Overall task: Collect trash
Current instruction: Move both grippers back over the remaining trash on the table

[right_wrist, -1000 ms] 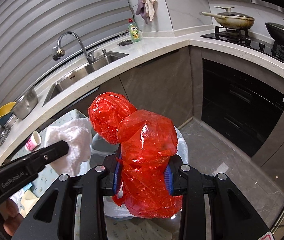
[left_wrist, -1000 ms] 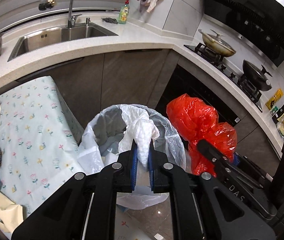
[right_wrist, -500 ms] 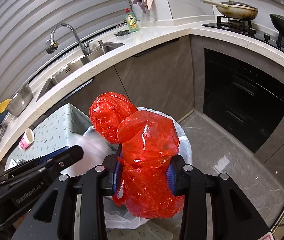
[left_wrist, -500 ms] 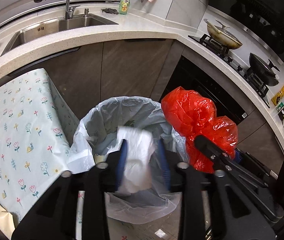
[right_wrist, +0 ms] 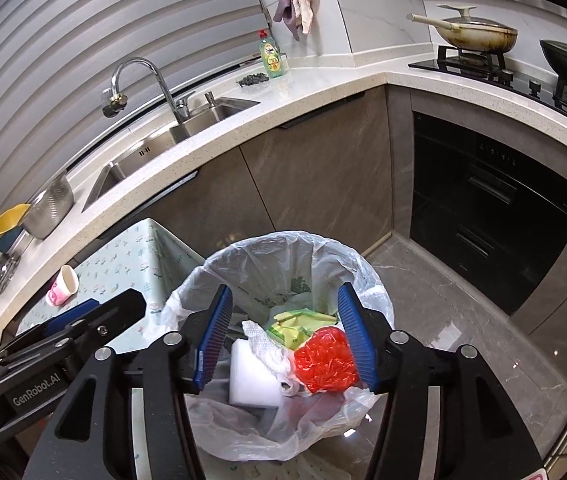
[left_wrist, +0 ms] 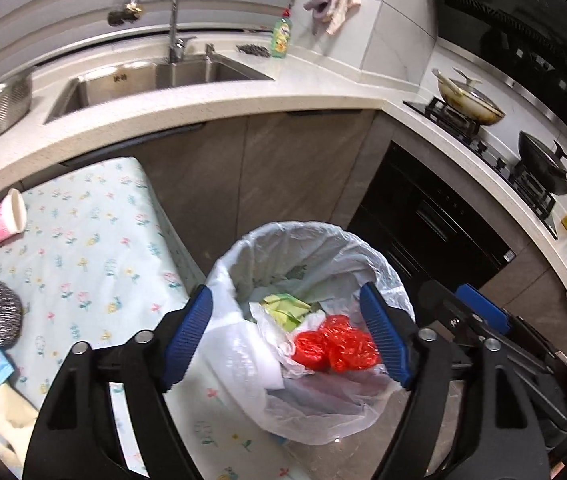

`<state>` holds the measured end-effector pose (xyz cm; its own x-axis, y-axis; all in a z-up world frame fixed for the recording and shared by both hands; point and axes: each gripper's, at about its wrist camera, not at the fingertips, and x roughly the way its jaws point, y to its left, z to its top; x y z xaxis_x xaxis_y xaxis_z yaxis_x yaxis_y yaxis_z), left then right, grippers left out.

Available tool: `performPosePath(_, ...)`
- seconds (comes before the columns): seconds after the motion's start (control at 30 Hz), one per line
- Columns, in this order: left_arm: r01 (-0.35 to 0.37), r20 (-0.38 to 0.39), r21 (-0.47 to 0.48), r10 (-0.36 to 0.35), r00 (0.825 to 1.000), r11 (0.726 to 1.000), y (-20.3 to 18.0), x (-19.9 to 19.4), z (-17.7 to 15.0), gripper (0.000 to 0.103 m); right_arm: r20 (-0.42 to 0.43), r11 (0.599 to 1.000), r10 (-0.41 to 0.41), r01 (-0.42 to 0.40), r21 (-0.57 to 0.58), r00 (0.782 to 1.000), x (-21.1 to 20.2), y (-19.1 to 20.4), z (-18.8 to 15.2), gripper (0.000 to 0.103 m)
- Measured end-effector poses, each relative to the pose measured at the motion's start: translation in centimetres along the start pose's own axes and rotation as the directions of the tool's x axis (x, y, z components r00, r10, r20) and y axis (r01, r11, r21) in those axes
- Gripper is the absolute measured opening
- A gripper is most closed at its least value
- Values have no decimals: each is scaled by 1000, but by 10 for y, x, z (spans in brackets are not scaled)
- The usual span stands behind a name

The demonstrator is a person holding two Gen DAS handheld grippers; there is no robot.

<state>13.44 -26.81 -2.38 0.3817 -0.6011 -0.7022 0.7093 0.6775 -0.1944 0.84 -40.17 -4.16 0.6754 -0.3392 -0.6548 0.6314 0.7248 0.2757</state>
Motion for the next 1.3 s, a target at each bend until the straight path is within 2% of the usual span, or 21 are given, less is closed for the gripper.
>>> performPosePath(0.1,-21,22,-15,22,1000,1000,9,-13,2,75,10,1000,8,-8,-9,1000,-7,7,0,57)
performPosePath(0.23,-65,55,-33,67,996,997,22,-34,3,77,33,1000,19,-18,-23,999,-20,21,0,64)
performPosePath(0.77,-210,130,-158,231,964,965,97,-118,-13,86,45,986,105,-98,-135,993,-57,105,-16,69)
performPosePath(1.03,-285,119,-247,321,940,926,154,-157,-40,89,16,963,166,-158,-217,986,-69,161,-41,72)
performPosePath(1.3,-347,77,-360,398,914,866,218,-191,-70,90,-40,929,214,-216,-301,976,-75,218,-71,72)
